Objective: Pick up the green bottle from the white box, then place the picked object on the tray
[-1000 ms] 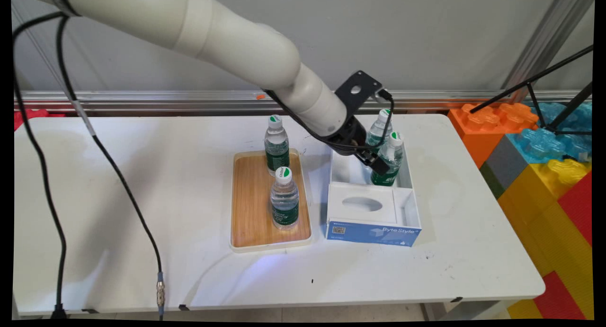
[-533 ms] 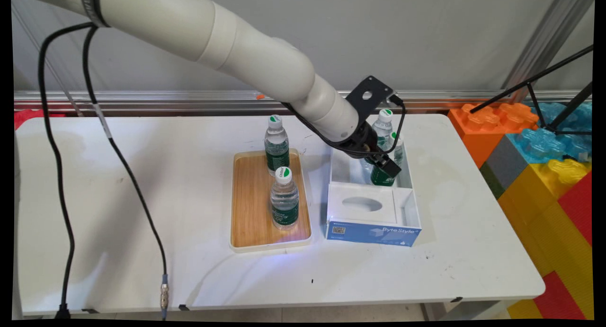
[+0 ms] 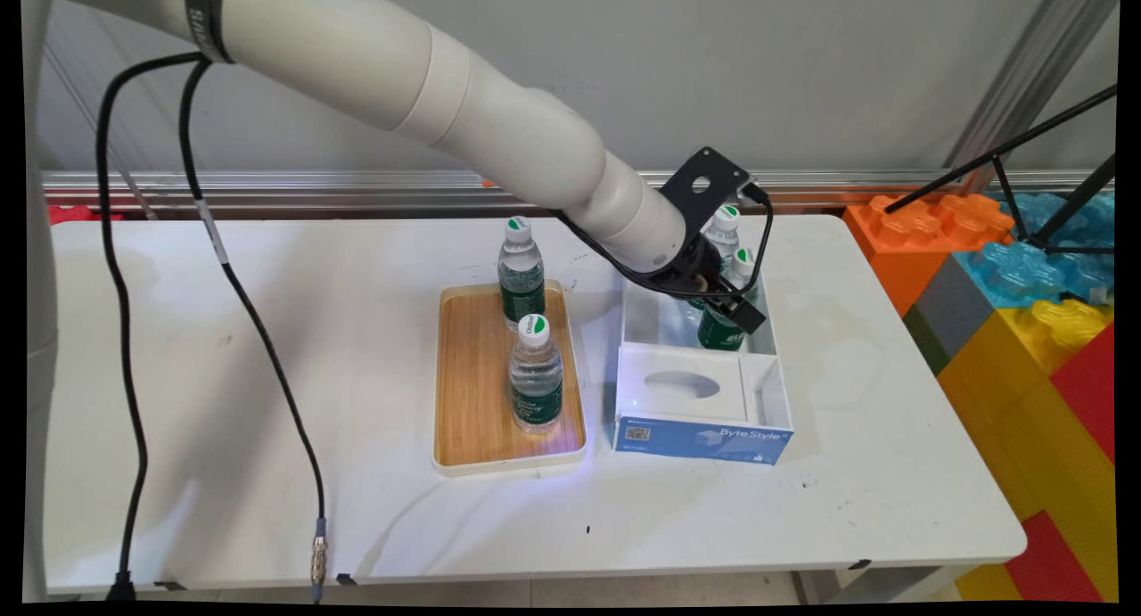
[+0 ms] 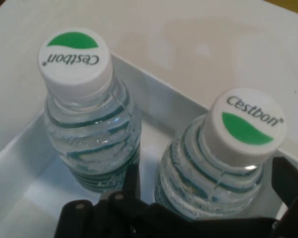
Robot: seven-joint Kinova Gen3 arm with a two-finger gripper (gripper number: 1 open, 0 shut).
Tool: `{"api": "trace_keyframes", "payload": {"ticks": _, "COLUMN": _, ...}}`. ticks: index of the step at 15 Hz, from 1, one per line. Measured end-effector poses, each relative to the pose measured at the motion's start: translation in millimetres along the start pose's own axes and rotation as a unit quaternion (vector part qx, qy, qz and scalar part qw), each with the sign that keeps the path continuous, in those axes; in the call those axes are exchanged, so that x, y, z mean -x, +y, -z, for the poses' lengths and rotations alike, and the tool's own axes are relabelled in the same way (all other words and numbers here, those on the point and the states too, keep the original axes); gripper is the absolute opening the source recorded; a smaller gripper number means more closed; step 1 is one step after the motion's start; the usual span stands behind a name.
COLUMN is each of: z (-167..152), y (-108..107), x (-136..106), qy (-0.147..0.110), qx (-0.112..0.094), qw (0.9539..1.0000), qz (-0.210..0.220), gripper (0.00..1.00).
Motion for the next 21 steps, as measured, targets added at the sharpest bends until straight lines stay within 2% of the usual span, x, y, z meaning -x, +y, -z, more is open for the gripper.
{"api": "trace_keyframes", "payload": {"ticks": 2, "z": -1.5, "y": 1.4, "x": 0.2, "qy": 0.004, "qx": 0.0, "qw": 1.0, "qz": -0.001, "gripper": 1.0}}
{"api": "trace_keyframes", "payload": {"ticks": 3, "z": -1.8, "y": 1.9, "x": 0.3, "qy": 0.005, "qx": 0.0, "qw": 1.0, "qz": -0.002, "gripper": 0.0}}
{"api": "trace_keyframes", "payload": {"ticks": 9, "z": 1.9, "y": 2.5, "x": 0.7, "qy": 0.009, "qx": -0.005, "qw": 0.9999, "qz": -0.003, "gripper": 0.0}}
{"api": "trace_keyframes", "payload": {"ticks": 14, "z": 21.1, "y": 3.0, "x": -9.3, "qy": 0.013, "qx": -0.009, "qw": 0.9998, "qz": 0.007, "gripper": 0.0}}
{"api": "trace_keyframes", "payload": {"ticks": 17, "z": 50.1, "y": 6.2, "x": -29.9, "qy": 0.02, "qx": -0.005, "qw": 0.9996, "qz": 0.018, "gripper": 0.0}}
{"api": "trace_keyframes", "payload": {"ticks": 21, "z": 106.8, "y": 5.4, "x": -66.0, "qy": 0.035, "qx": 0.001, "qw": 0.999, "qz": 0.03, "gripper": 0.0}}
